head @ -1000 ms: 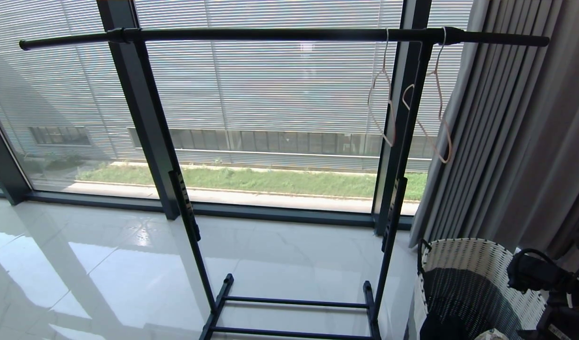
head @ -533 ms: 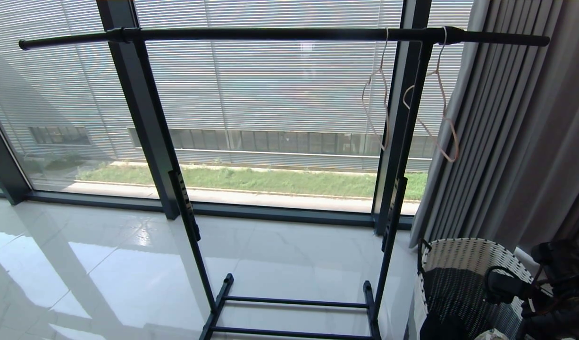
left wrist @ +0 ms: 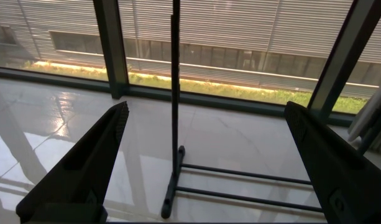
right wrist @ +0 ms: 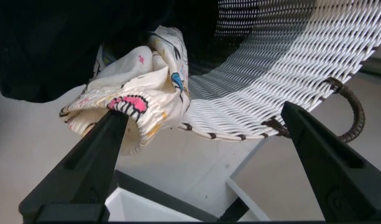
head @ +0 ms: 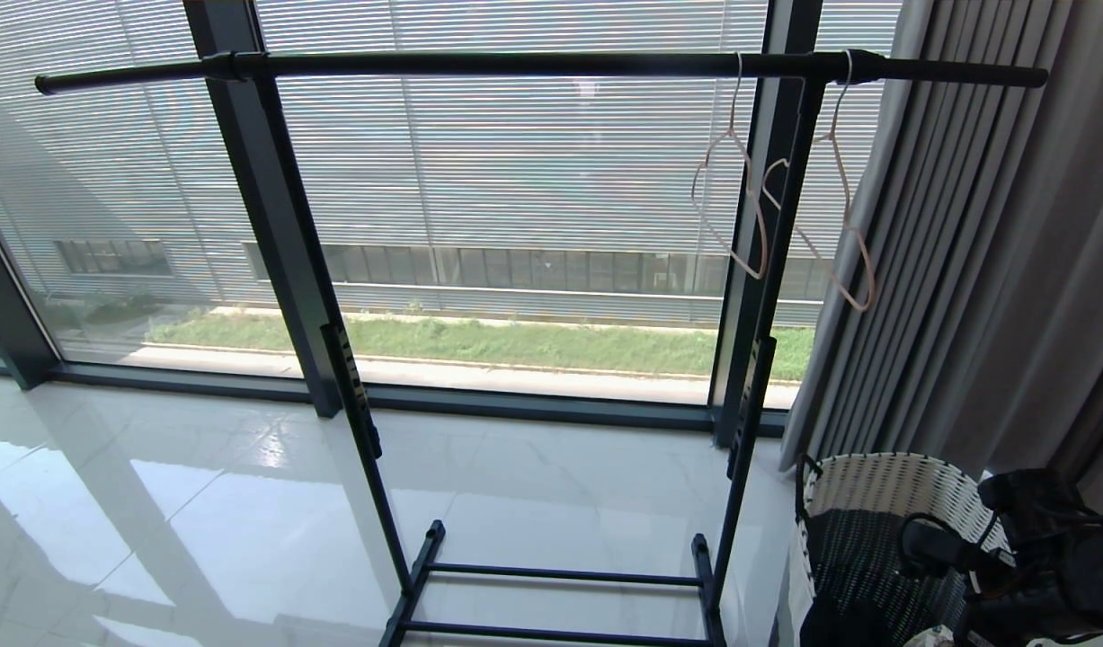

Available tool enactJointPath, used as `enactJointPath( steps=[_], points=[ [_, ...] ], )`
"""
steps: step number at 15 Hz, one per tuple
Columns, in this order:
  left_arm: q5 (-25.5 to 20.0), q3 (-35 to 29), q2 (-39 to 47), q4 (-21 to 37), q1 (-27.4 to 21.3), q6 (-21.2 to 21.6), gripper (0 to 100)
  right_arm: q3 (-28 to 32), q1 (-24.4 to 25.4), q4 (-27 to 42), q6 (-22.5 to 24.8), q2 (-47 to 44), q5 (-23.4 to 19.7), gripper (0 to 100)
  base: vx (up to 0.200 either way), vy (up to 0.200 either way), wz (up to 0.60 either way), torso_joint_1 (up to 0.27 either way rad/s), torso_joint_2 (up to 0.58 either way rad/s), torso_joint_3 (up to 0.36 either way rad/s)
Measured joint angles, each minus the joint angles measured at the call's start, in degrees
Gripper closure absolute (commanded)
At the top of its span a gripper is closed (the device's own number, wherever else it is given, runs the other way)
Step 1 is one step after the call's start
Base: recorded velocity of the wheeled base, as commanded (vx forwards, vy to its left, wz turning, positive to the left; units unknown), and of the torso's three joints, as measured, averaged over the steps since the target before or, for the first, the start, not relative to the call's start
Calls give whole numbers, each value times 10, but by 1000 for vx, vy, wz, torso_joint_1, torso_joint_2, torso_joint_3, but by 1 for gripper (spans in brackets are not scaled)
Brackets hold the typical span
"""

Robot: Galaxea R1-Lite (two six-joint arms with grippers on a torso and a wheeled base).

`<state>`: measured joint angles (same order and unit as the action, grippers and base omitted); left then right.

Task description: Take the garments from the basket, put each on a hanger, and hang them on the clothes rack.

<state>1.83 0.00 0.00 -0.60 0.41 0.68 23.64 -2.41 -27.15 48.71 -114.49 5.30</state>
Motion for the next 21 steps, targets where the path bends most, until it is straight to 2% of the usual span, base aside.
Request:
enactJointPath(
  steps=[6,7,15,19,21],
  points=[
    [0,0,0,0,0,0,0,-1,-1,-59,0,-43,16,0,0,0,0,0,0,0],
    [0,0,0,0,0,1,0,-3,-1,-70,0,-48,16,100,0,0,0,0,0,0],
    [0,0,0,0,0,1,0,-66,-6,-142,-5,-47,17,100,0,0,0,0,0,0],
    [0,0,0,0,0,1,0,-110,-11,-128,-12,69,16,100,0,0,0,0,0,0],
    [0,0,0,0,0,1,0,-108,-12,-69,-16,153,16,100,0,0,0,0,0,0]
  ],
)
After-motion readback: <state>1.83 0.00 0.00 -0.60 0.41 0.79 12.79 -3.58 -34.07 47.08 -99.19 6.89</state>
